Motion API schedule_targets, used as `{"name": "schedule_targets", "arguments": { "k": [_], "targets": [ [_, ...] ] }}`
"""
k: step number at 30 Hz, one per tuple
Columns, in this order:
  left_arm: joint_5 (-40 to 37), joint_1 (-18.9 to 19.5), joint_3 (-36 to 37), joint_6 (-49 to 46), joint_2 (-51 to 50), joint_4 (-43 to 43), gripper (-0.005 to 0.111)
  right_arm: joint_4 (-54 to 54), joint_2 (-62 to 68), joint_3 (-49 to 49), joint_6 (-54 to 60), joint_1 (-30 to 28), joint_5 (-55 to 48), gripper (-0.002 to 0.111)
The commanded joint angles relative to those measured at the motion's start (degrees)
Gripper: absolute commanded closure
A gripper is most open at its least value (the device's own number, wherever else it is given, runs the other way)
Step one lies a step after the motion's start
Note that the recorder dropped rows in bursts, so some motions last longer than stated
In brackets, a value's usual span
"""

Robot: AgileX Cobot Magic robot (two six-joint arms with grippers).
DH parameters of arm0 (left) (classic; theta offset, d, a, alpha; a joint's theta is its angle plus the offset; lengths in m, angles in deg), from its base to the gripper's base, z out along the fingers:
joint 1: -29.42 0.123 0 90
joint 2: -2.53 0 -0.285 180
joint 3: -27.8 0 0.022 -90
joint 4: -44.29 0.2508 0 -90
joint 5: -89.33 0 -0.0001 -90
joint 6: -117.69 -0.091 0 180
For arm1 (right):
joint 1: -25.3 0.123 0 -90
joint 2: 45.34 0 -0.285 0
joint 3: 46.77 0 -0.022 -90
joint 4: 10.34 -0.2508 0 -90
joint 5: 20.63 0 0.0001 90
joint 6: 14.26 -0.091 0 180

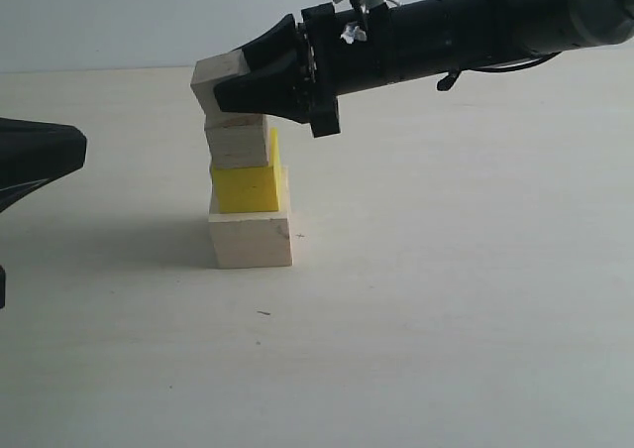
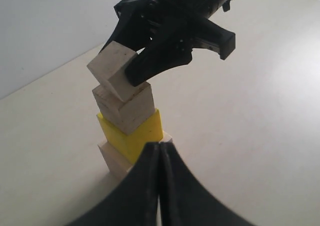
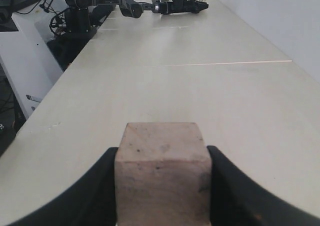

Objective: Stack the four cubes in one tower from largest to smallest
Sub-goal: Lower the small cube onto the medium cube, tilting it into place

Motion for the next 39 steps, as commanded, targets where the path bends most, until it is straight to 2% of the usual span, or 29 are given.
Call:
{"name": "schedule_targets", "arguments": {
  "k": [1,39],
  "targets": [
    [0.9,-0.3,0.1,0.4,0.4,0.2,0.107,-0.3,-0.2,-0.6,0.8,0.1,-0.5,0.108],
    [0.6,-0.3,0.1,0.4,0.4,0.2,0.107,-2.0,2.5,-1.7,0.8,0.1,-0.5,0.108]
  ]
}}
